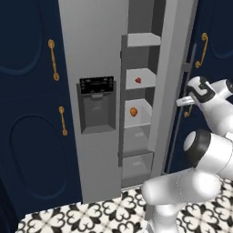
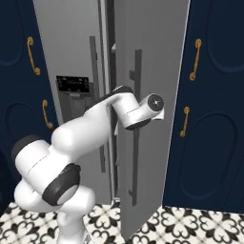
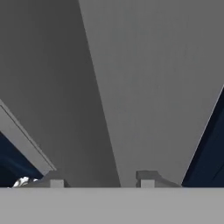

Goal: Take the strawberry from the fridge and place it on top of the pancake, located on the dining counter.

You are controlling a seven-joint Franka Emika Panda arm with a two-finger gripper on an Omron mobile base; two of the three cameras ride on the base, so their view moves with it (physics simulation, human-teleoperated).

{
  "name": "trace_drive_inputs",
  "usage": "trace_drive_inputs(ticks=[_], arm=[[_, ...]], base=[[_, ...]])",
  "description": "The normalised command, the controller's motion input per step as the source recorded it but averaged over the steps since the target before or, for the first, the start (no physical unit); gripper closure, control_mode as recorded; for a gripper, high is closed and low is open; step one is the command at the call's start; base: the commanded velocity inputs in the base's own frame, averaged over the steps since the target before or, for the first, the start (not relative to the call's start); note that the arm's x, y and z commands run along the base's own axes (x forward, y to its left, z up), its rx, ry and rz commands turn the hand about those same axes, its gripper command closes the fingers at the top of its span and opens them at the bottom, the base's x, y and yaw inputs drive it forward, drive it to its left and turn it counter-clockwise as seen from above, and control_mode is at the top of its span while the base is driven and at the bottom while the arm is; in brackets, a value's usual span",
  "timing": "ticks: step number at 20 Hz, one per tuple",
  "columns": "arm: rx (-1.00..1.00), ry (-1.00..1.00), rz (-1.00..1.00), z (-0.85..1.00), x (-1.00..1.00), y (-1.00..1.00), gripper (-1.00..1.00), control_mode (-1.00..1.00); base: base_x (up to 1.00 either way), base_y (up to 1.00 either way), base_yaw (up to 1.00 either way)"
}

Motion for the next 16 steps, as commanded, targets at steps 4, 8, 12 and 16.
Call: trace_drive_inputs(ticks=[4,8,12,16], arm=[[0.03,-0.01,0.1,0.25,-0.75,-0.45,-1.0,-1.0],[-0.11,-0.05,0.0,0.18,-1.0,0.32,-1.0,-1.0],[-0.48,0.03,-0.05,0.29,-0.86,1.0,-1.0,-1.0],[-0.57,0.24,-0.14,0.09,-0.31,1.0,-1.0,-1.0]], base=[[0.0,0.0,0.0],[0.0,0.0,0.0],[0.0,0.0,0.0],[0.0,0.0,0.0]])
